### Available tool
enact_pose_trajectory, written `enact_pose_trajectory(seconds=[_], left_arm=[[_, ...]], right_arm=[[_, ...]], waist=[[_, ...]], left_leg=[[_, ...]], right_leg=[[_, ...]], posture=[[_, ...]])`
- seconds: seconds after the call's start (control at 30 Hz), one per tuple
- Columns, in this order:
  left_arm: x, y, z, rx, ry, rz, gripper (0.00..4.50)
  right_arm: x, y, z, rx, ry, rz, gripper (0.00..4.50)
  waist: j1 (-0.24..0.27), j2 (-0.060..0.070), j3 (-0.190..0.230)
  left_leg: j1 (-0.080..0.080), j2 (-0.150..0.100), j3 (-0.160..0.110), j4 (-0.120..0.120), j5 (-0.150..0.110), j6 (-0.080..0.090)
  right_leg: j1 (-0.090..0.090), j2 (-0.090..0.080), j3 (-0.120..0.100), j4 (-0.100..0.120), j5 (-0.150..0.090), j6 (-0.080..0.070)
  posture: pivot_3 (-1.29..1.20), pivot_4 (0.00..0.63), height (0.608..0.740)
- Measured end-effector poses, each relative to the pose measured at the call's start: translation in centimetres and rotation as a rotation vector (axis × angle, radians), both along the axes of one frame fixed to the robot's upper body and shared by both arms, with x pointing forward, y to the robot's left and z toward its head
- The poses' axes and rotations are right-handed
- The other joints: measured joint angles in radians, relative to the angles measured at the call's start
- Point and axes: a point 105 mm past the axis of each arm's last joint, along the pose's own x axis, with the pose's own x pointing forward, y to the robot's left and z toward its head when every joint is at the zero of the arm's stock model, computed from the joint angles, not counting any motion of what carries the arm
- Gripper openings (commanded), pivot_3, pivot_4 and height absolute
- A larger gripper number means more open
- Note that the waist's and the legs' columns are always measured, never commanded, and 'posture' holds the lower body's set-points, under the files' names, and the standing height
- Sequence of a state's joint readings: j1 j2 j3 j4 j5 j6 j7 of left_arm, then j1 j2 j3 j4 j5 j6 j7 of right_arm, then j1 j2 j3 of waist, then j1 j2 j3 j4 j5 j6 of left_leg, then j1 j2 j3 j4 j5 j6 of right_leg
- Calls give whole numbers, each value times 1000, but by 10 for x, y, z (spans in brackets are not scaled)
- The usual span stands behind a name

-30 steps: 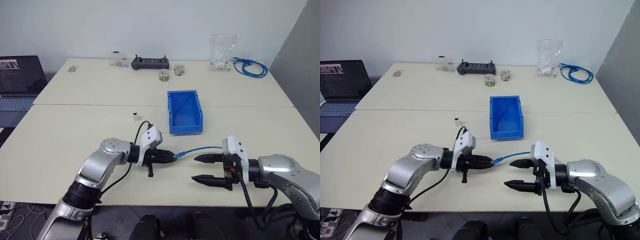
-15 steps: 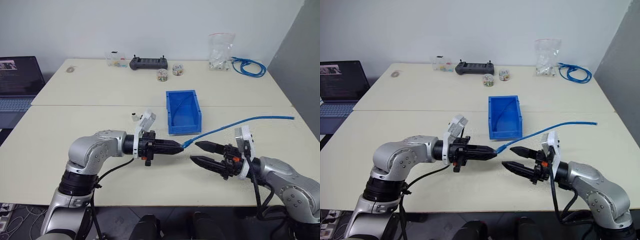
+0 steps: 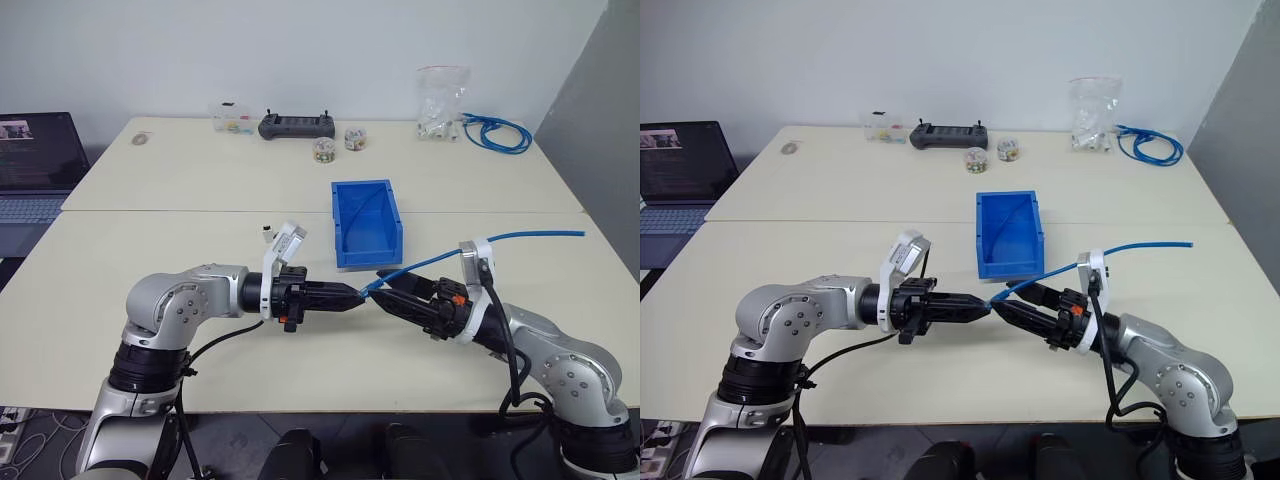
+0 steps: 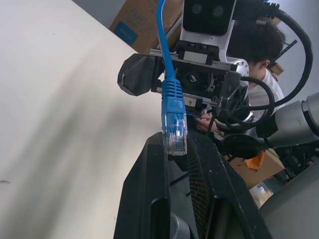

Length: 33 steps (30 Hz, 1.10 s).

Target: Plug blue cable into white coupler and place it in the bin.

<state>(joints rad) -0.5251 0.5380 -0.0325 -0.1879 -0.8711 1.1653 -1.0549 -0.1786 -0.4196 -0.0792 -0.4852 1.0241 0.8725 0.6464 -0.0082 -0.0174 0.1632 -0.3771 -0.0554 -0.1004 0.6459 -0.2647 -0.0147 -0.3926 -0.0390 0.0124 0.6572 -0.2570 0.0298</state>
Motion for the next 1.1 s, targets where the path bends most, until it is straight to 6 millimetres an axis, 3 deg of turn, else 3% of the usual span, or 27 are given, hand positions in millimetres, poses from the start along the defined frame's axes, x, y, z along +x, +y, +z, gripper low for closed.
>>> enact_pose_trajectory(seconds=[0.13, 0.27, 0.5, 0.87, 0.93, 1.1], left_arm=[[-1, 1, 0, -1, 7, -1, 225], [-1, 1, 1, -5, 11, -1, 225], [-3, 1, 3, -17, 18, -15, 225], [-3, -2, 5, -26, 6, -7, 223], [-2, -3, 5, -27, -12, -4, 923], [0, 0, 7, -8, -84, 21, 1867]], right_arm=[[0, 2, 0, 12, 18, 12, 2875], [0, 5, 2, 14, 11, 25, 1743], [-1, 6, 6, 33, 12, 42, 190], [-2, 5, 7, 35, 15, 49, 78], [-2, 5, 8, 36, 13, 48, 77], [-5, 11, 4, 22, 24, 76, 71]], waist=[[0, 0, 0], [0, 0, 0], [0, 0, 0], [-1, 0, 0], [-1, 0, 0], [-1, 0, 0]], left_leg=[[-2, 0, 0, 0, 0, 0], [-3, 0, 0, 0, 0, 0], [-3, 0, 1, 0, 0, 0], [-4, 0, 1, 0, 0, 0], [-5, 0, 1, 0, 0, 0], [-5, 0, 1, 0, 0, 0]], right_leg=[[-2, 0, 0, 1, 1, -1], [-3, 0, 1, 1, 1, -1], [-4, 0, 1, 1, 1, -1], [-5, 0, 1, 1, 0, -1], [-6, 0, 1, 1, 1, -1], [-7, 0, 2, 1, 1, -1]], posture=[[0, 150, 740], [0, 150, 740], [0, 150, 740], [0, 150, 740], [0, 150, 740], [0, 150, 740]])
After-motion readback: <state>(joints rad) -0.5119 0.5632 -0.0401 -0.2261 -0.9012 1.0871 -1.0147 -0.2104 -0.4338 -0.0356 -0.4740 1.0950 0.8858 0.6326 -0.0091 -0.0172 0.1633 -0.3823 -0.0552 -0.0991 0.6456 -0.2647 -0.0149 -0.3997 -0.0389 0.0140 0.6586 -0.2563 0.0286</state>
